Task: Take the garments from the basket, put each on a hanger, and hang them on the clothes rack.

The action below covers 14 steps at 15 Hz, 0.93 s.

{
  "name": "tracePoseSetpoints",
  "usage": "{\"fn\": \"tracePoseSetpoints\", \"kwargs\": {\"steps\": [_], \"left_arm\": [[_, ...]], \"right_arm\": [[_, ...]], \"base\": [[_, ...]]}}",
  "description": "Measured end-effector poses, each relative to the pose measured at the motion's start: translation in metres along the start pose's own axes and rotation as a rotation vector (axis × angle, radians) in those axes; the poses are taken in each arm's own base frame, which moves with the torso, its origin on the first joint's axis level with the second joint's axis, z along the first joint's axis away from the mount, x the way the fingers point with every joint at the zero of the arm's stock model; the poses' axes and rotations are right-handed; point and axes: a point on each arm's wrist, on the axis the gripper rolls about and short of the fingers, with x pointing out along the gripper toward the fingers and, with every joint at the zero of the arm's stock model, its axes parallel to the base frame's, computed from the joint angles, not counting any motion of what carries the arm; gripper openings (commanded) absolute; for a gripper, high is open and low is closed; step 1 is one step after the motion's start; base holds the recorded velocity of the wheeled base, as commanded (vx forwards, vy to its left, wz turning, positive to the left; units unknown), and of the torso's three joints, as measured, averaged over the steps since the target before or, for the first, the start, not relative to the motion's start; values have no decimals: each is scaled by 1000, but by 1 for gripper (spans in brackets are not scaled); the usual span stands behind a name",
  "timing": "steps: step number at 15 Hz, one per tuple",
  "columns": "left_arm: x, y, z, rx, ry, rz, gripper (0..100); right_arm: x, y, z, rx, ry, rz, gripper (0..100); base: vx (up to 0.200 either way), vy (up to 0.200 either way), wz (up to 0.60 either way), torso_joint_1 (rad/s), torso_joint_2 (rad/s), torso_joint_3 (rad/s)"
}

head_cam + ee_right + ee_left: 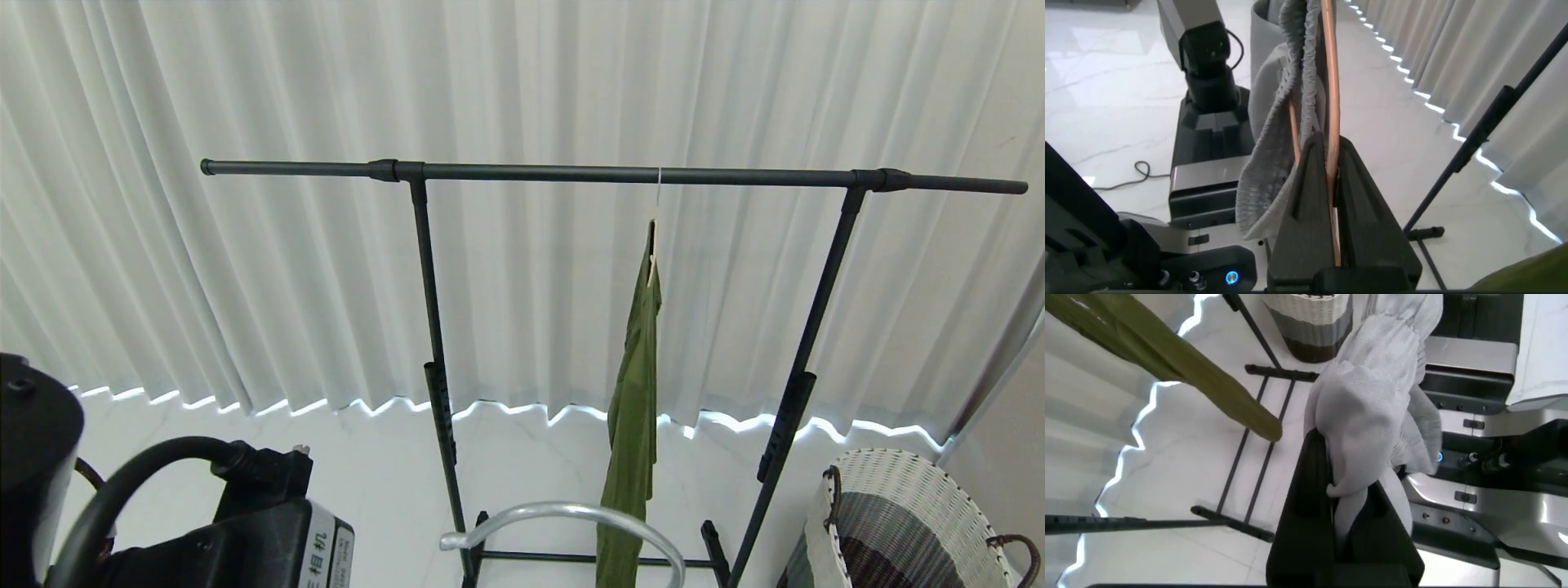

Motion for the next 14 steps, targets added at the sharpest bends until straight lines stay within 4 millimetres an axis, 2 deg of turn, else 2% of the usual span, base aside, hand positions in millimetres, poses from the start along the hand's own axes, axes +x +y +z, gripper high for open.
{"fn": "tracePoseSetpoints", "kwargs": {"steps": [3, 4, 8, 10, 14], "left_arm": [[0, 0, 0, 0, 0, 1, 0], [0, 0, 0, 1, 0, 1, 0], [0, 0, -3, 0, 12, 8, 0], [1, 0, -6, -3, 36, 50, 0], [6, 5, -18, -7, 93, 278, 0]], "right_arm": [[0, 0, 1, -1, -4, -1, 0], [0, 0, 1, -1, -5, -2, 100], [-2, -1, 0, -29, -9, -19, 100], [-4, -7, -1, -40, -3, -83, 100], [-9, -24, -6, -32, 48, -203, 100]], "base": [[0, 0, 0, 0, 0, 0], [0, 0, 0, 0, 0, 0], [0, 0, 0, 0, 0, 0], [0, 0, 0, 0, 0, 0], [0, 0, 0, 0, 0, 0]]}}
